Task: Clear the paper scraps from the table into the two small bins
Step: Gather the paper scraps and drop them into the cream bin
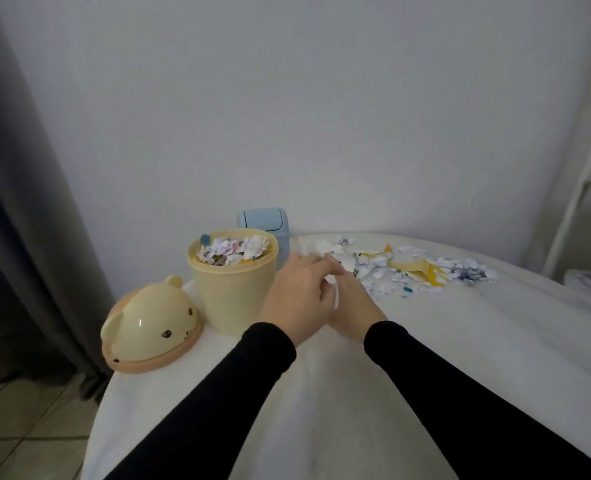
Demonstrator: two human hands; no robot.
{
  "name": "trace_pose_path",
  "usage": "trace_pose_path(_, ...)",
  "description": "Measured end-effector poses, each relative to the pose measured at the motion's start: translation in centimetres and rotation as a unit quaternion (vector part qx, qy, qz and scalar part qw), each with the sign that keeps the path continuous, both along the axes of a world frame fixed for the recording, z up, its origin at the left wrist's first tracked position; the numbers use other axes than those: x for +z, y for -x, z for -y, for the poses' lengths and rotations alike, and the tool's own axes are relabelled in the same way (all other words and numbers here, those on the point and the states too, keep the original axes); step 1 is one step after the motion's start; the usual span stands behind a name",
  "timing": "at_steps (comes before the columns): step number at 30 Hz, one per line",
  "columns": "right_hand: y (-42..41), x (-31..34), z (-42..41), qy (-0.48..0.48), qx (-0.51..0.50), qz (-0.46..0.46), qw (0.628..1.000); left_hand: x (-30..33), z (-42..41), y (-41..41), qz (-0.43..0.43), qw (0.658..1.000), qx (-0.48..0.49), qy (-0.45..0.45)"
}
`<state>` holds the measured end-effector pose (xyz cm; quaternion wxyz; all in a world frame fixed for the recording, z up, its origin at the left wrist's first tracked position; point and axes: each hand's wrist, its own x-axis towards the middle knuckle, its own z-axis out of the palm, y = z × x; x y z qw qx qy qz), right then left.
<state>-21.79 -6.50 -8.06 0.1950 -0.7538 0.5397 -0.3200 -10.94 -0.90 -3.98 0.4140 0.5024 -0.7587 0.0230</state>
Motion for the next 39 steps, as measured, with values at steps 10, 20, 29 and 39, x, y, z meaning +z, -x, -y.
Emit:
trace_pose_path(10,9.7,-2.2,-1.0,0.069,-0.166,-0.121,0.976,-6.3,4.0,8.7,-0.063,0.957,0.15,-0.239)
trace_pose_path(20,17.3,-1.9,5.2,0.123,-0.296,-0.101,0.942,-6.9,9.7,16.3,0.024,0.989,0.041,-0.139)
trace_pose_path(29,23.6,-2.1,10.7,0.13,-0.33,-0.094,0.93,-6.5,14.8,22.4,0.098,0.993,0.012,-0.064)
trace_pose_path(39,26.1,-1.8,14.1,0.027,-0.25,-0.165,0.954,-7.1,19.3,22.6,0.218,0.969,0.026,-0.113)
